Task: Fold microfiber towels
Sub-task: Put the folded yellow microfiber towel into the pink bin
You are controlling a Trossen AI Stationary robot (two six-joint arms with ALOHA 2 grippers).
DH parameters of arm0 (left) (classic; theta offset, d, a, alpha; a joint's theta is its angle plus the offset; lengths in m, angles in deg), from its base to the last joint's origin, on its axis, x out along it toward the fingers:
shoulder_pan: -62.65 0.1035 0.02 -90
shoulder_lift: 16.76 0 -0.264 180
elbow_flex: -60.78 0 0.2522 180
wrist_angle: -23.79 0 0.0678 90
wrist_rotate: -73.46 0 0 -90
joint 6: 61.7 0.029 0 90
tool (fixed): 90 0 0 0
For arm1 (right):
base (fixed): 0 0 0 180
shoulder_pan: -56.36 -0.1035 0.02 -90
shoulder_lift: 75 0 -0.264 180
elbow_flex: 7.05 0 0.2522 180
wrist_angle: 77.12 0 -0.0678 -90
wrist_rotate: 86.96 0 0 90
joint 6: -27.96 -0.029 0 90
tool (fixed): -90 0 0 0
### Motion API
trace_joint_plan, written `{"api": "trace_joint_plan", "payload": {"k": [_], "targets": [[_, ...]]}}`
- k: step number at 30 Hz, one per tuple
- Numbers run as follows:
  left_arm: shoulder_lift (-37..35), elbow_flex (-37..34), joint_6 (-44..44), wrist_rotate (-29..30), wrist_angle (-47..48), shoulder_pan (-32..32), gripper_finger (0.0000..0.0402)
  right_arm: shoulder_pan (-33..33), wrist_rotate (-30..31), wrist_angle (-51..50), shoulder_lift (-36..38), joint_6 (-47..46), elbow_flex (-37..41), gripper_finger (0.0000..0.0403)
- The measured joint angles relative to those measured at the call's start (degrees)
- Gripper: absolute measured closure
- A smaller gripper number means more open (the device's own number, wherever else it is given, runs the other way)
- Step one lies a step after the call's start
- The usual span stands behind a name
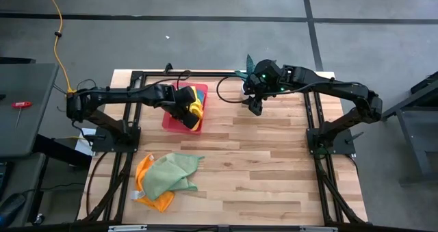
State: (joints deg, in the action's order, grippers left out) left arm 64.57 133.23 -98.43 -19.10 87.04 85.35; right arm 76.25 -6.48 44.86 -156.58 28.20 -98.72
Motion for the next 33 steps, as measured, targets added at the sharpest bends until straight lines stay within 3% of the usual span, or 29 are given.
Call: {"api": "trace_joint_plan", "payload": {"k": [12,21,27,33], "targets": [[-2.73,0.09,-1.29,3.24,-0.07,-1.06,0.0300,0.01,0.00,0.01,0.00,0.26,0.00,0.0206],[-13.11,7.48,11.36,9.88,0.05,3.96,0.0275,0.01,0.00,0.73,0.00,0.26,0.00,0.0206],[-14.36,6.83,14.18,8.99,-0.02,7.34,0.0300,0.01,0.00,0.82,0.00,0.26,0.00,0.0206],[-4.80,3.57,13.88,7.31,-6.45,8.38,0.0392,0.01,0.00,0.82,0.00,-0.18,0.00,0.0206]]}}
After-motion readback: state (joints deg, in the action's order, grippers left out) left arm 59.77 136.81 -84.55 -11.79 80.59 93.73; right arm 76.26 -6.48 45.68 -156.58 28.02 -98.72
